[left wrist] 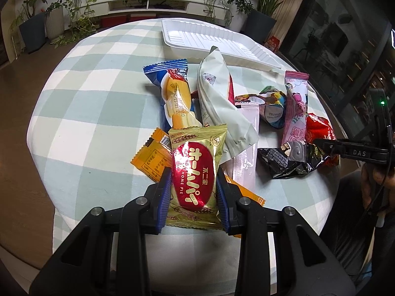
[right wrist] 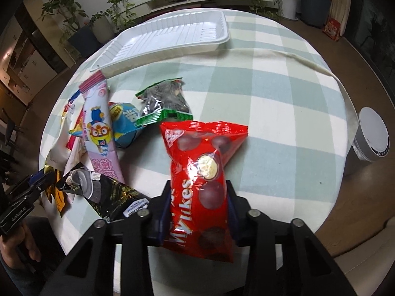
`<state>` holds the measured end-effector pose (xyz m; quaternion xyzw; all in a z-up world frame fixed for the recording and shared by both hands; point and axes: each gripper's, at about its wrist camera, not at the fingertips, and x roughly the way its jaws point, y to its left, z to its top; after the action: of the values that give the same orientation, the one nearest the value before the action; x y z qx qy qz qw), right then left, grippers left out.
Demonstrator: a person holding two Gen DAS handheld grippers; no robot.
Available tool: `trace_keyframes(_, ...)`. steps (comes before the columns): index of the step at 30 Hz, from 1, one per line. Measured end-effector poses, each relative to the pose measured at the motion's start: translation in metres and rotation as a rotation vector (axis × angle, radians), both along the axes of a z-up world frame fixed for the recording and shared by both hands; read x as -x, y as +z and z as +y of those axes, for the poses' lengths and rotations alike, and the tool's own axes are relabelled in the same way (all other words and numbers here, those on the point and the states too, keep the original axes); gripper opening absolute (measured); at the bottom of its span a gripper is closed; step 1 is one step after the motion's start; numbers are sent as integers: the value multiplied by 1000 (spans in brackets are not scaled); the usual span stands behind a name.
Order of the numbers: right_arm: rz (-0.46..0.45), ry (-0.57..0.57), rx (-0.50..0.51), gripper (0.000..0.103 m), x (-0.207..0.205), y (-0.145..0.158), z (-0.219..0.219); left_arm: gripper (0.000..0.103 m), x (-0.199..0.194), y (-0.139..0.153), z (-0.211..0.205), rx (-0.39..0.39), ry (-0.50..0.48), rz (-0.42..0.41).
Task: Organize snacks
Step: 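Grasp the gold wafer packet with the left tool while the right tool grasps the red bag, then carry both packets into the white tray and open both tools to release them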
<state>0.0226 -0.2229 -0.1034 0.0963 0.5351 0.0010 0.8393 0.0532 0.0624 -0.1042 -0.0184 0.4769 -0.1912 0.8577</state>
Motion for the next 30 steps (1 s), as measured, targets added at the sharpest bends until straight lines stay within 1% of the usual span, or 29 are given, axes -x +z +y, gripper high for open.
trace_keyframes(6,-49,4,-10,32,8,9,-2,30,0,1,1,10,0,-8)
trace_keyframes(14,-101,-32,-37,32,15,24,-19,30,1,2,3,22,2,-14)
trace_keyframes(21,-108,-80,-64,32,17,23,-40,30,1,10,11,80,7,-17)
trace_keyframes(22,-111,-88,-69,32,18,24,-44,30,0,13,14,92,8,-20)
trace_keyframes(26,-141,-127,-83,32,14,35,-62,30,-10,31,25,86,25,-58)
trace_keyframes(30,-196,-178,-89,32,0,57,-85,30,-37,63,36,94,28,-113)
